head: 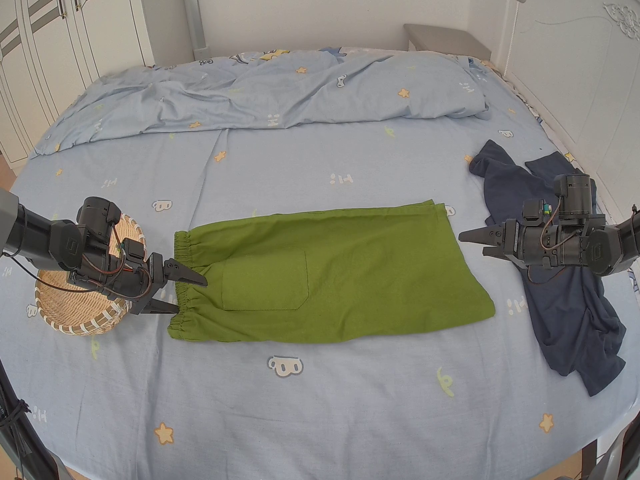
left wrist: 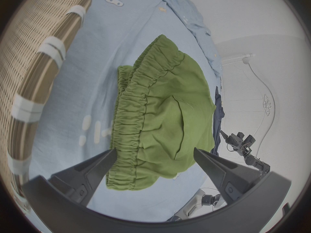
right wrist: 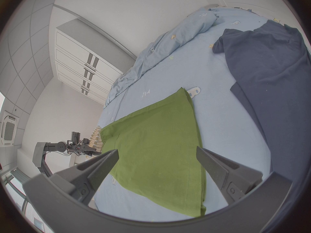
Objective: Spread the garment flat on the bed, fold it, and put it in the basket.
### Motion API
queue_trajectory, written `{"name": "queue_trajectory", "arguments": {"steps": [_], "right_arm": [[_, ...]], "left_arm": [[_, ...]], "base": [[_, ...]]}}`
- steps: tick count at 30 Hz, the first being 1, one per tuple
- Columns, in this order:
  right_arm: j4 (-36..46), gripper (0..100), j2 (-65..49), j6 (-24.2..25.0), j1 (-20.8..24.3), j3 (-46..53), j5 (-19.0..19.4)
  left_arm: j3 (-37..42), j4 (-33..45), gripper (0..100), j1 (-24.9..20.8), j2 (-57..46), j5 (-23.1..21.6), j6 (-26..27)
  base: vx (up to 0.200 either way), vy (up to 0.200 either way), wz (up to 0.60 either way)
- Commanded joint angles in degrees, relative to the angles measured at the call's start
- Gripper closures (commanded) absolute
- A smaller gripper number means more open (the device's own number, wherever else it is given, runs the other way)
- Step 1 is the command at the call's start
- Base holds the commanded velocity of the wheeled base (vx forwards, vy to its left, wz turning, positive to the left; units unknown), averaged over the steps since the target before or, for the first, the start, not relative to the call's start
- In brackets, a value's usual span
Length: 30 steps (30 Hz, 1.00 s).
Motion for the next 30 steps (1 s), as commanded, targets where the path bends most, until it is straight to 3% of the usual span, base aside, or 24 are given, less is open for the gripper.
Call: {"name": "queue_trajectory", "arguments": {"steps": [1, 10, 30], "right_arm": [[-0.07, 0, -0.85, 0.06, 0.49, 0.78, -0.11], [-0.34, 0, -0.58, -0.03, 0.67, 1.22, -0.11], [-0.42, 0, -0.58, -0.03, 1.64, 1.48, -0.11]], "left_arm": [[2.19, -1.48, 0, 0.65, -0.14, 0.55, 0.03], [2.11, -1.83, 0, 1.36, 0.03, 0.46, 1.35], [9.58, -16.69, 0, 0.12, 2.23, -0.07, 1.44]], "base": [[0.0, 0.0, 0.0], [0.0, 0.0, 0.0], [0.0, 0.0, 0.0]]}}
